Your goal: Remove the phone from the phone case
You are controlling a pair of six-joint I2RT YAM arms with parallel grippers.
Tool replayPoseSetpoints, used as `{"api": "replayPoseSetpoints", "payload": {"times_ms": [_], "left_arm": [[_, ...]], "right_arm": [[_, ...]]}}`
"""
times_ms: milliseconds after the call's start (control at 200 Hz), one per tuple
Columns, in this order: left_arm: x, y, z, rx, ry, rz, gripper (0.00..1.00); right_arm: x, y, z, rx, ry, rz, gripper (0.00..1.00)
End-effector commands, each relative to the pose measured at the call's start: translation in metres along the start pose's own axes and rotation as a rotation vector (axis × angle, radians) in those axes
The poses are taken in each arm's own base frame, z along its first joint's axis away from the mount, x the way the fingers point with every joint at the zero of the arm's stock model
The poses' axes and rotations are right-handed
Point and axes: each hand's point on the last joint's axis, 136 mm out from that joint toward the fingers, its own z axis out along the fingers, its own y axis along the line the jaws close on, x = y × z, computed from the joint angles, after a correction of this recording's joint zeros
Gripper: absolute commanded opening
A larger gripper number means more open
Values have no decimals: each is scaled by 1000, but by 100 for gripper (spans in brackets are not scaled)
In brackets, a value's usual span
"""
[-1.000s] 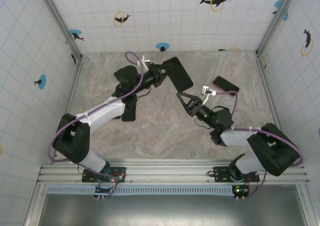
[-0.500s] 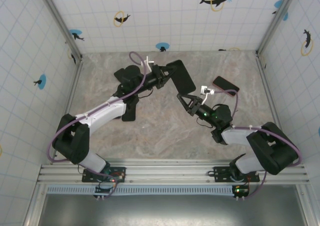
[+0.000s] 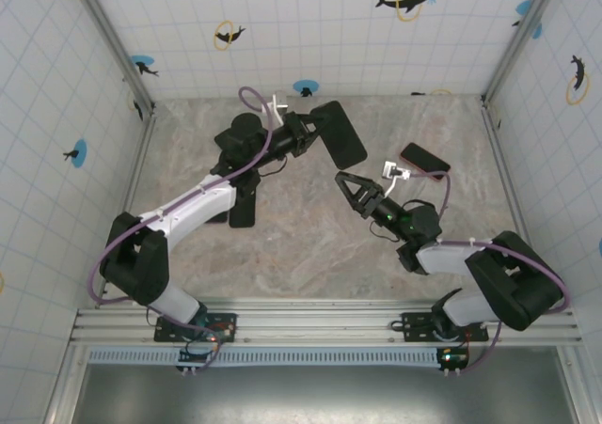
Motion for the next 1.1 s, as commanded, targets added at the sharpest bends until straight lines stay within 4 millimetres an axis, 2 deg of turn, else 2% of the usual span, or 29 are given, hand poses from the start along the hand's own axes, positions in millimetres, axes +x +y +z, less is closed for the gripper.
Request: {"api": "replayPoseSetpoints", "payload": {"times_ms": [0, 105, 390, 621, 736, 1091], "left_arm": [[-3, -13, -2, 47, -18, 30, 0], [-2, -14, -2, 54, -14, 29, 0], [-1, -7, 0, 44, -8, 23, 0], [-1, -2, 0, 26, -10, 29, 0], [-8, 4, -3, 23, -30, 23, 0], [-11, 0, 1, 38, -22, 24, 0]], "right_arm": [[-25, 19, 3, -78, -109, 20, 41], [-26, 13, 6, -61, -116, 42, 38], [-23, 37, 14, -182, -72, 11, 36], [-25, 39, 8, -177, -91, 6, 36], [-22, 40, 4, -175, -88, 4, 36], [-23, 37, -3, -148, -104, 17, 37]]}}
